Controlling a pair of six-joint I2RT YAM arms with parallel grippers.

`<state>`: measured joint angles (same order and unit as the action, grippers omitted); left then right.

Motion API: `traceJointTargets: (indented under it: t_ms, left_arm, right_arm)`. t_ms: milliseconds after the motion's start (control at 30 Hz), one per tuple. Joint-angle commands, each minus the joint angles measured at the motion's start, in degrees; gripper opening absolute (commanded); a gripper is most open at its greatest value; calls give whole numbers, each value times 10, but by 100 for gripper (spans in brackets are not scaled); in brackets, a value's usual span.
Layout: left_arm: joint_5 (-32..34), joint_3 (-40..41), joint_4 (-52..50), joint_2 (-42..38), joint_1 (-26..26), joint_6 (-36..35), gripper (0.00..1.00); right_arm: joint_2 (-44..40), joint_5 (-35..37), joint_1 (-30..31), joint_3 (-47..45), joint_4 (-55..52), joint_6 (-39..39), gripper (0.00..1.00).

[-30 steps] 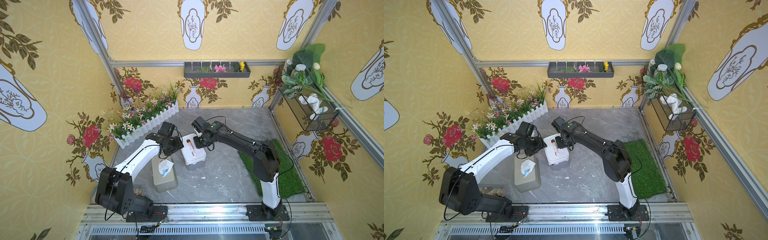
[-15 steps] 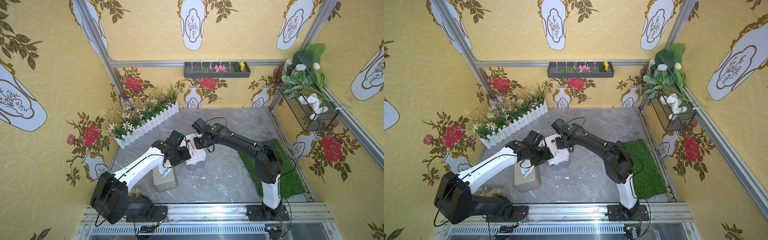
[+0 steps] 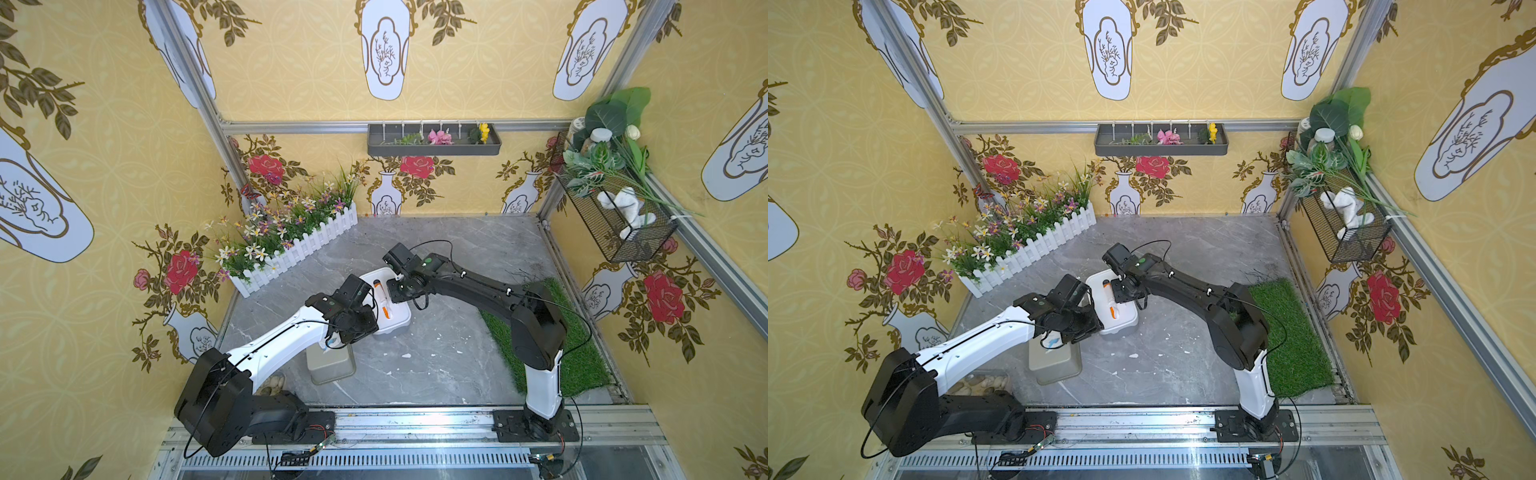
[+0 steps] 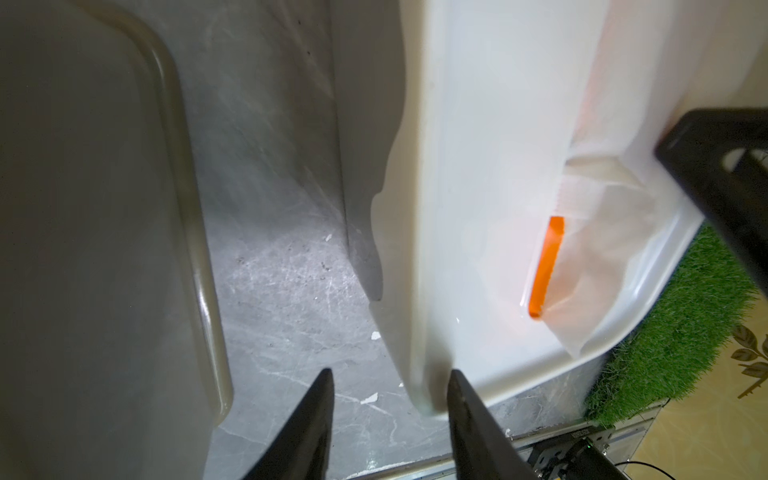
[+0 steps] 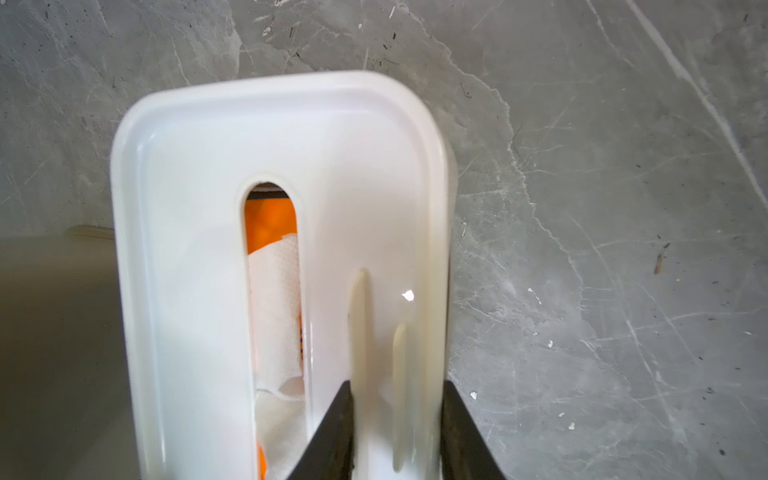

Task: Put the tissue paper into the tissue box
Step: Close the box lid on the tissue box.

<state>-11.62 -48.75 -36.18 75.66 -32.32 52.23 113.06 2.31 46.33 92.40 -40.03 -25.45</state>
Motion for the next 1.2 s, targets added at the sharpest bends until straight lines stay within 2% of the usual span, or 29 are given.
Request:
traceJointTargets:
  t_ms: [0,67,133,233,467,633,800,1167]
  left_arm:
    - [17,-10,-42,0,-1,-9,47]
    - [39,-38,-51,-5,2,-23,51]
    - [58,-77,-65,-8,13,-47,60]
    - [63,-125,-76,-11,49,-68,65]
    - [65,-194,-53,32,119,-125,69]
    - [60,-291,-38,145,121,-177,69]
    - [60,-390,-66,253,106,-229,68]
    - [53,-430,-56,399,77,-280,70]
  right_arm:
    - [6,-35,5,-14,-77,-13,33]
    - [-2,-32,5,-16,-71,-14,38]
    - [-9,-29,2,-17,-68,-14,41]
    - [-8,-42,-9,-21,-63,-12,42]
    - [-17,-81,-40,-27,-28,-14,41]
    - [-17,-94,-53,-33,-15,-15,39]
    - [-12,-111,-67,-33,2,-20,35]
    - [12,-131,-62,-30,10,-20,30]
